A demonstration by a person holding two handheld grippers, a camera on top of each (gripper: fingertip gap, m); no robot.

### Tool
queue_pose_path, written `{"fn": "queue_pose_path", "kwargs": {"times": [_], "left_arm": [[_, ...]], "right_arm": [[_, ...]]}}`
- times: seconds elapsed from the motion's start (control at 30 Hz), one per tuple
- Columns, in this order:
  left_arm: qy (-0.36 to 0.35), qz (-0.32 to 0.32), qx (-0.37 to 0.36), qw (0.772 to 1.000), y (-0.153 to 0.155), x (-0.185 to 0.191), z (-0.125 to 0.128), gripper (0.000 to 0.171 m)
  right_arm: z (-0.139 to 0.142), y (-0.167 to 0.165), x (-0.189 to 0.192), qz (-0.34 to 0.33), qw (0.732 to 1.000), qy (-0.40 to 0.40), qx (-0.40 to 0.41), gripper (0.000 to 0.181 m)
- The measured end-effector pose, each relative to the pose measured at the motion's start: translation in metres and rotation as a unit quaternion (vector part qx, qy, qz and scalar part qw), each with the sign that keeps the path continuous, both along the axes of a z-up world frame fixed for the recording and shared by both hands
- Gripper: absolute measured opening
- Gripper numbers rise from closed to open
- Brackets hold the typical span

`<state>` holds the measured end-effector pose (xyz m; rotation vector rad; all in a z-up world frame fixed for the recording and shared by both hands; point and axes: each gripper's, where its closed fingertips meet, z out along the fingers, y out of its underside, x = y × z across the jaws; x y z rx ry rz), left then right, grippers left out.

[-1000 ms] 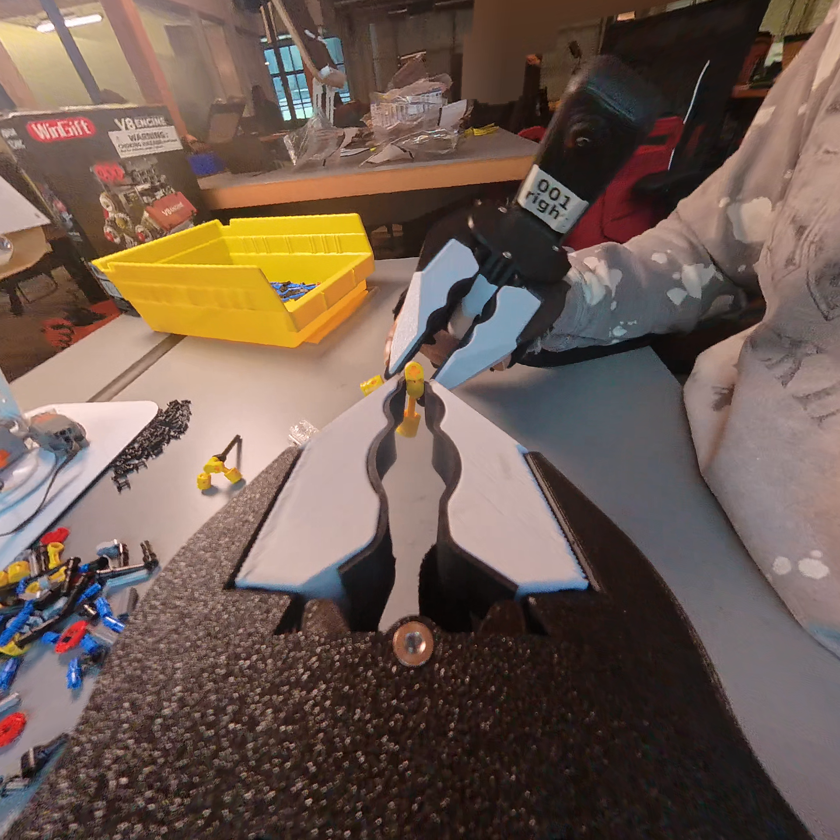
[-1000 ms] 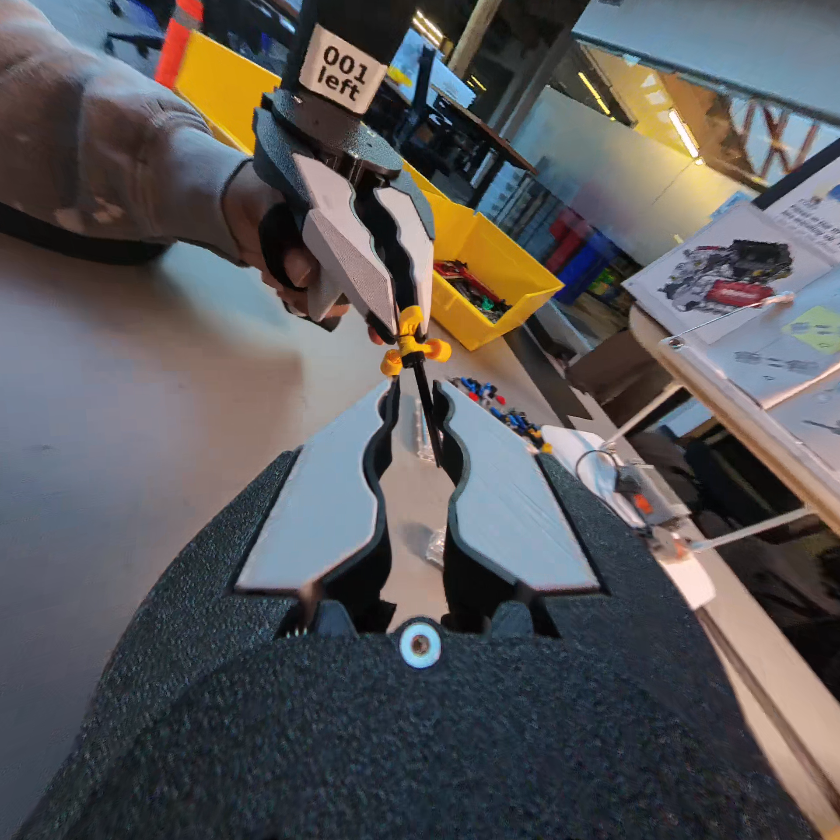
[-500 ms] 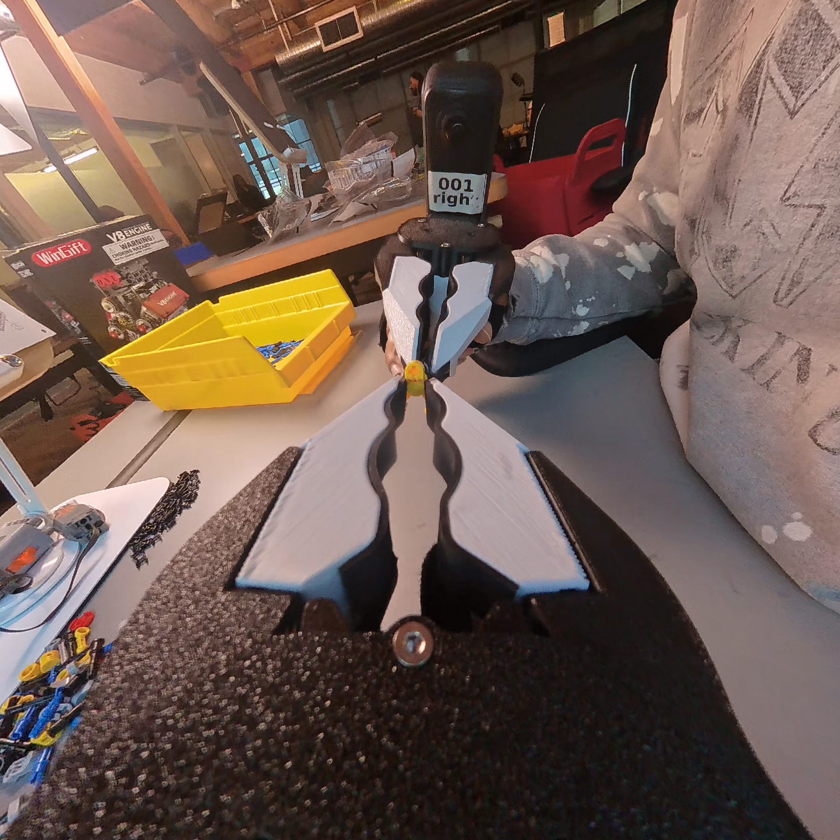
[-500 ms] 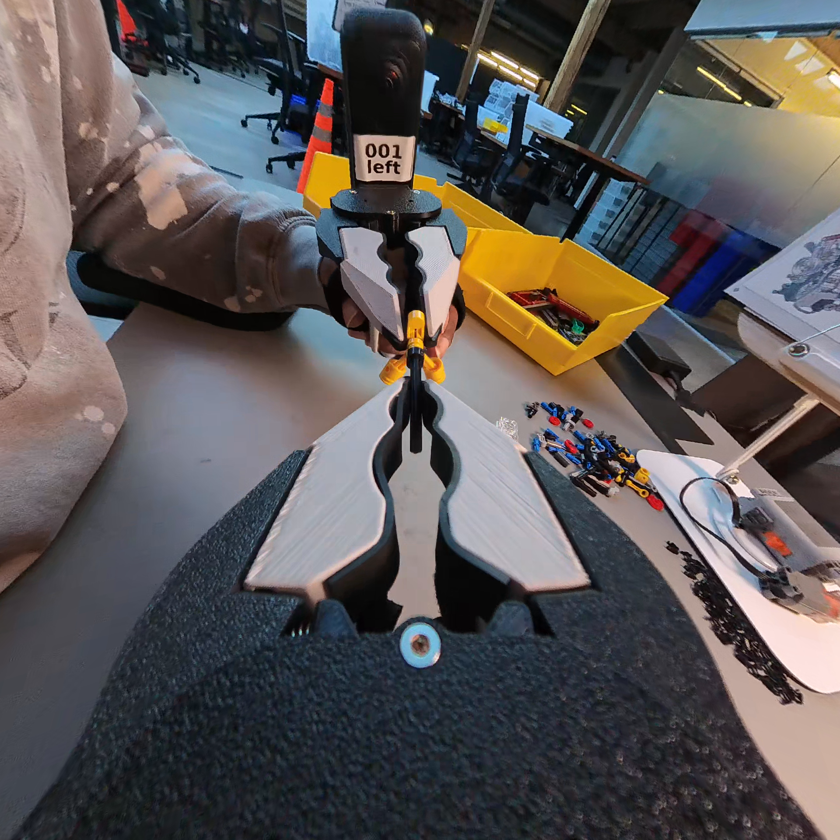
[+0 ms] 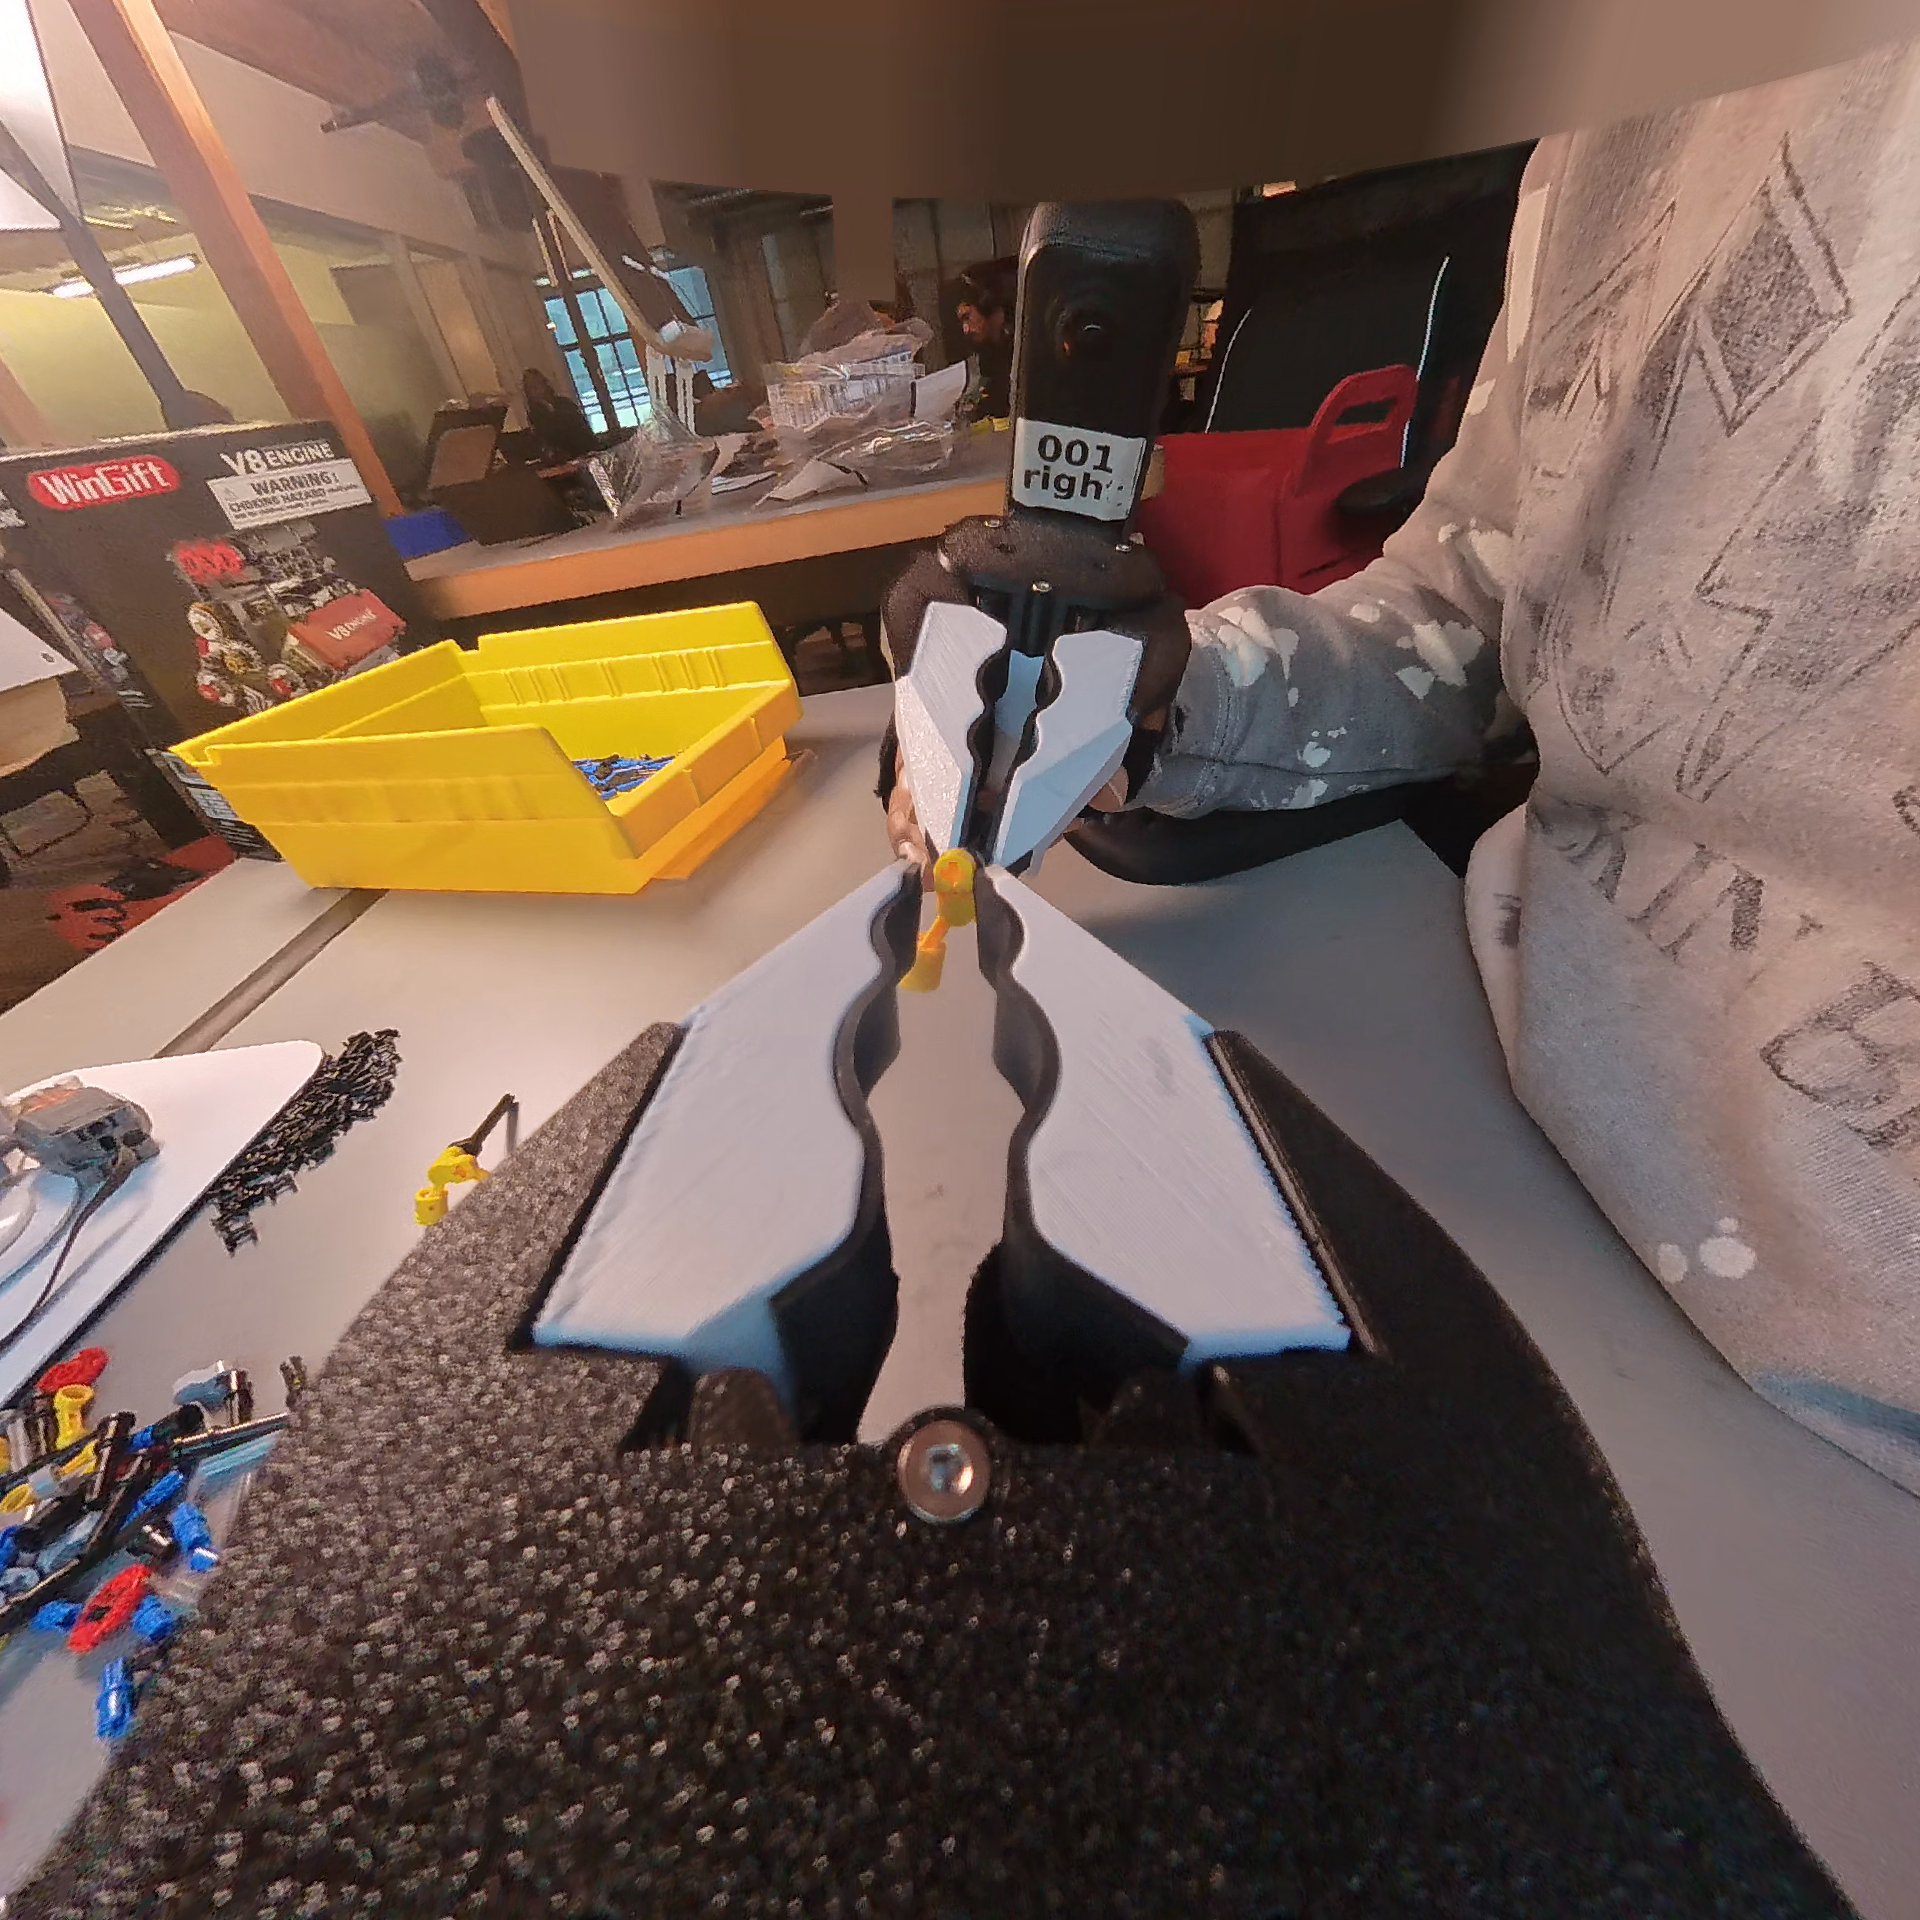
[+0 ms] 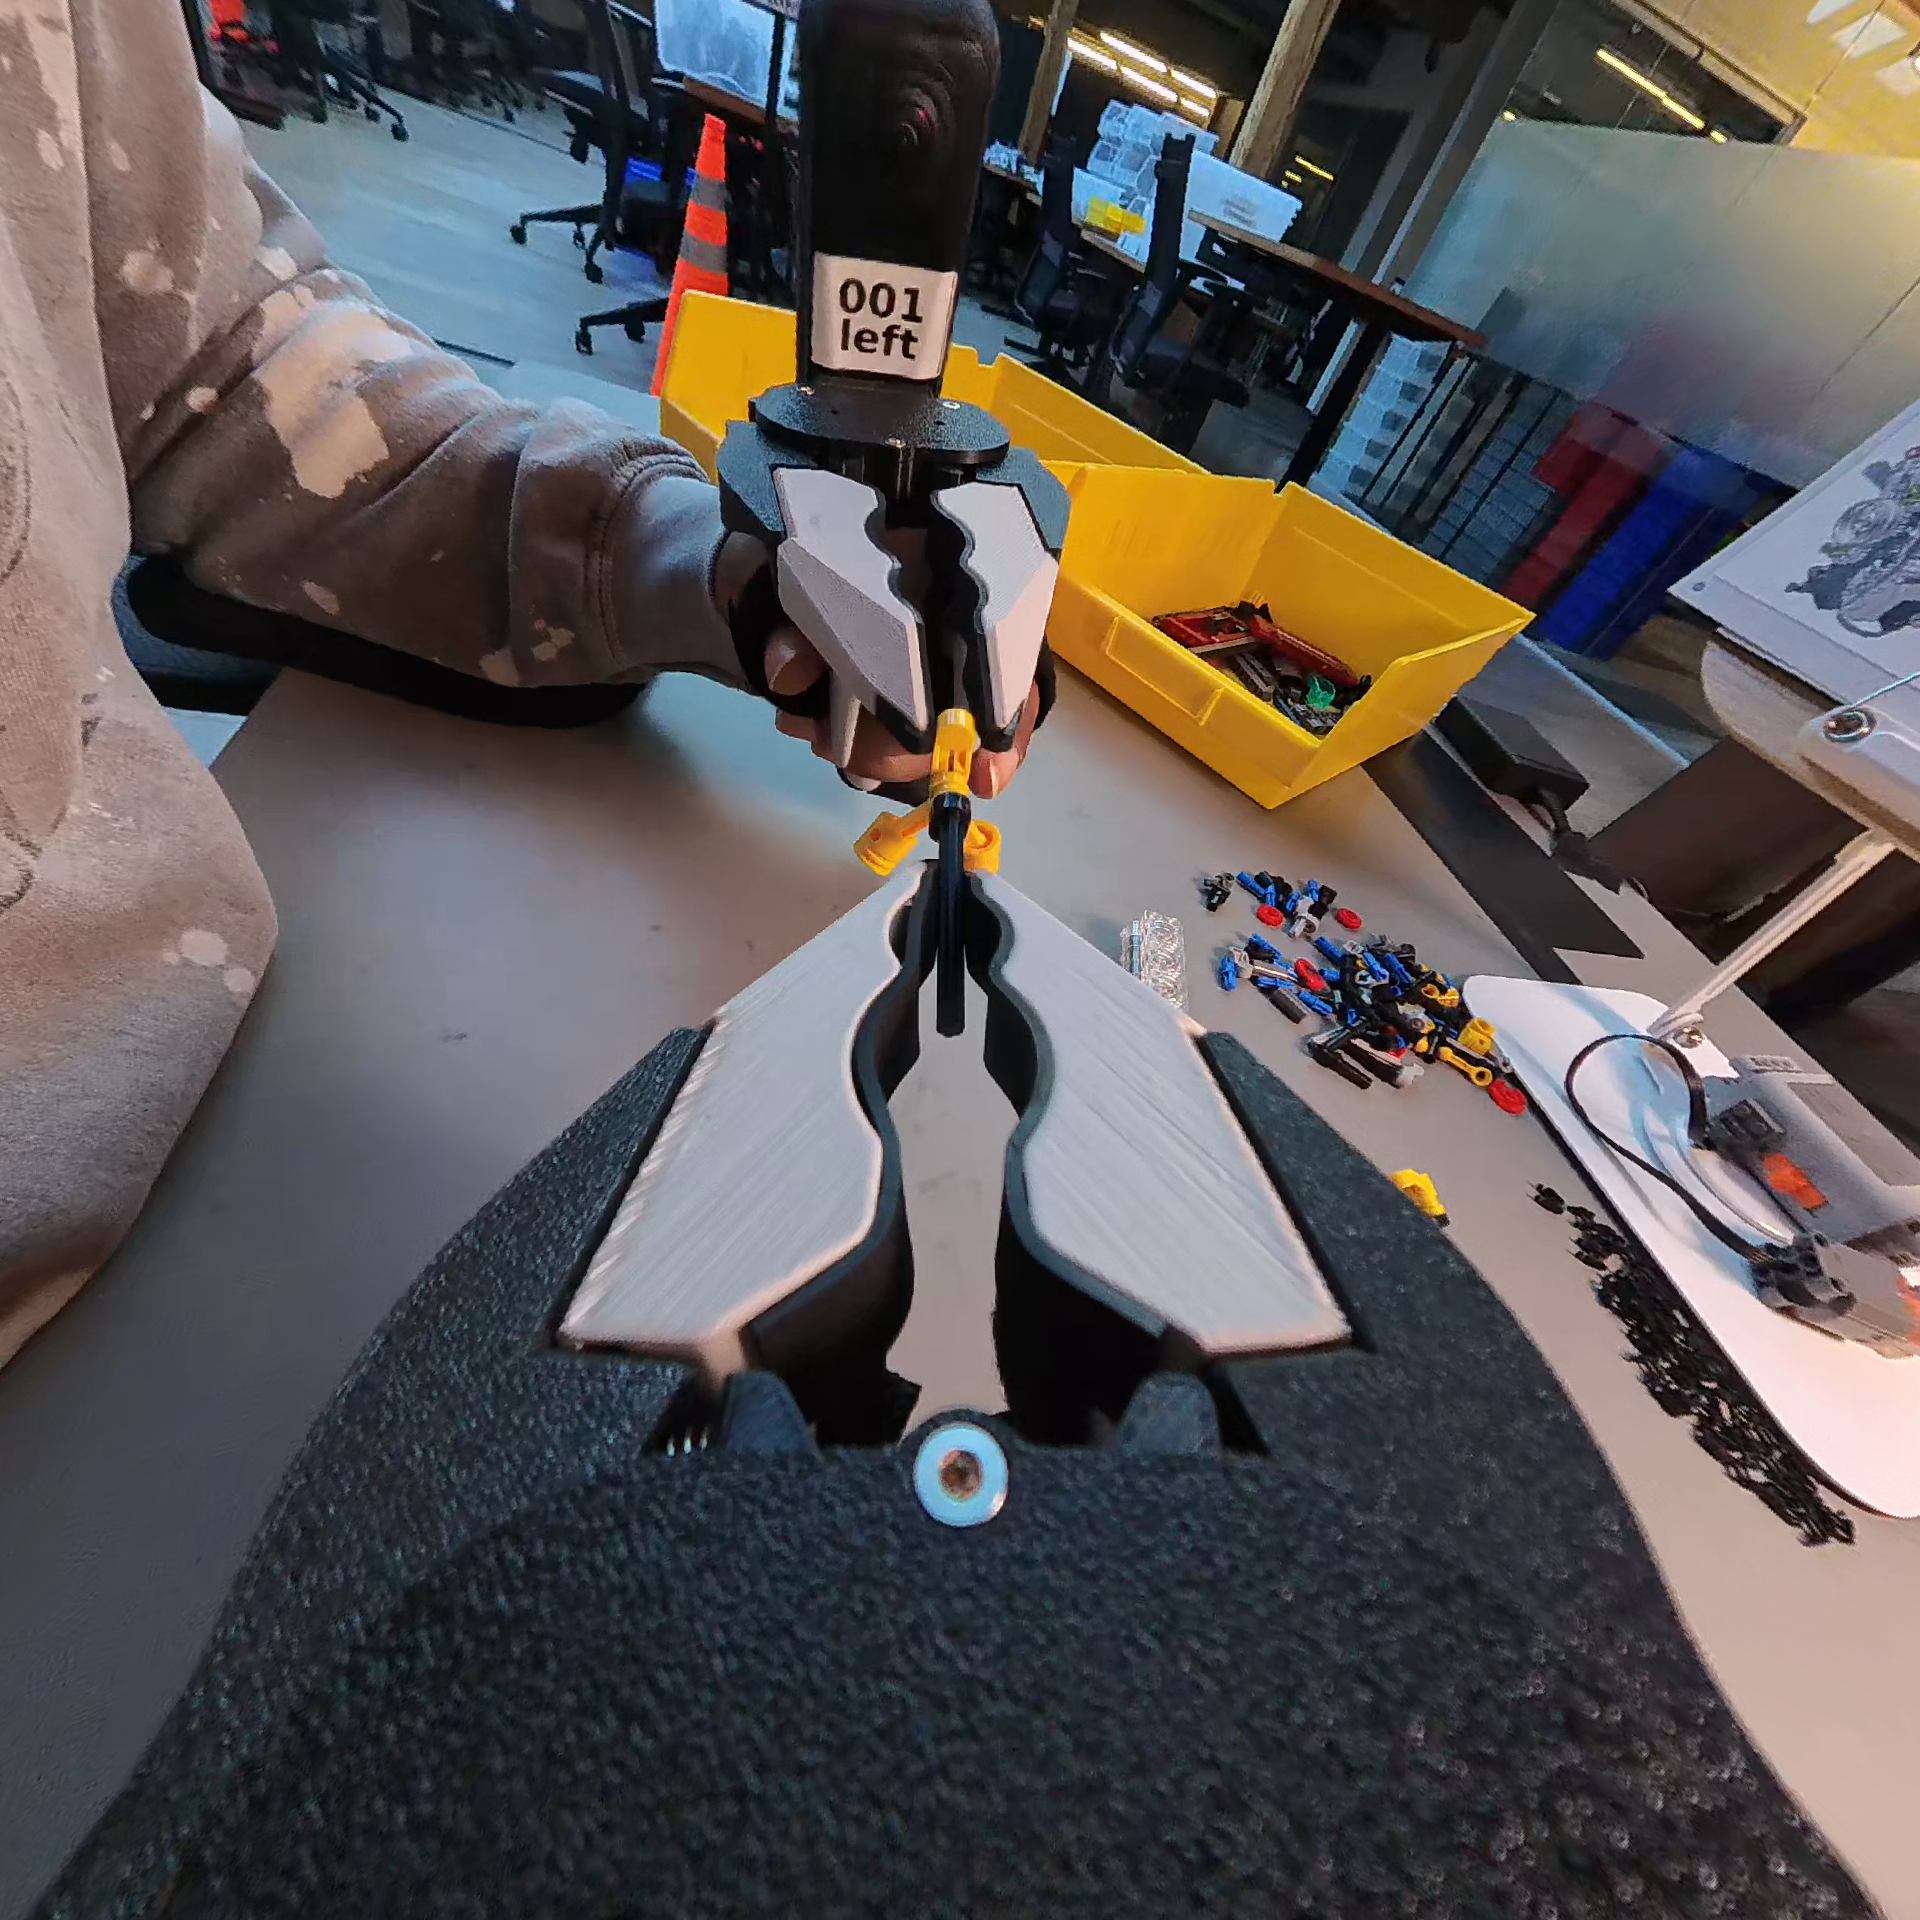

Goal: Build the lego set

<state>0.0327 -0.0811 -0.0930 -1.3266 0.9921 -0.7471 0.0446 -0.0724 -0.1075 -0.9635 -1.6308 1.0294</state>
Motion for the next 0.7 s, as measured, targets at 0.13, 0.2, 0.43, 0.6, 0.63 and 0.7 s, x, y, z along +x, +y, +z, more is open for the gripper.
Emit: {"fn": "queue_pose_path", "kwargs": {"times": [0.13, 0.2, 0.43, 0.6, 0.63, 0.7], "left_arm": [[0.004, -0.010, -0.013, 1.000, -0.002, 0.001, -0.003, 0.010], [0.009, -0.016, -0.022, 1.000, -0.004, 0.002, -0.005, 0.009], [0.006, -0.029, -0.053, 0.998, -0.005, 0.003, -0.006, 0.007], [0.036, -0.017, -0.067, 0.997, -0.002, 0.004, -0.017, 0.007], [0.041, -0.017, -0.070, 0.997, -0.002, 0.003, -0.019, 0.007], [0.028, -0.019, -0.074, 0.997, -0.003, 0.004, -0.016, 0.007]], "right_arm": [[-0.001, -0.003, -0.001, 0.008, 1.000, 0.002, -0.007, 0.004], [0.001, -0.003, -0.001, 0.010, 1.000, 0.006, -0.011, 0.004], [0.000, -0.006, -0.001, 0.018, 1.000, 0.006, -0.023, 0.004], [-0.008, -0.002, 0.000, 0.015, 0.999, -0.012, -0.026, 0.003], [-0.010, -0.003, -0.001, 0.016, 0.999, -0.016, -0.025, 0.003], [-0.007, -0.004, -0.001, 0.020, 0.999, -0.007, -0.040, 0.002]]}}
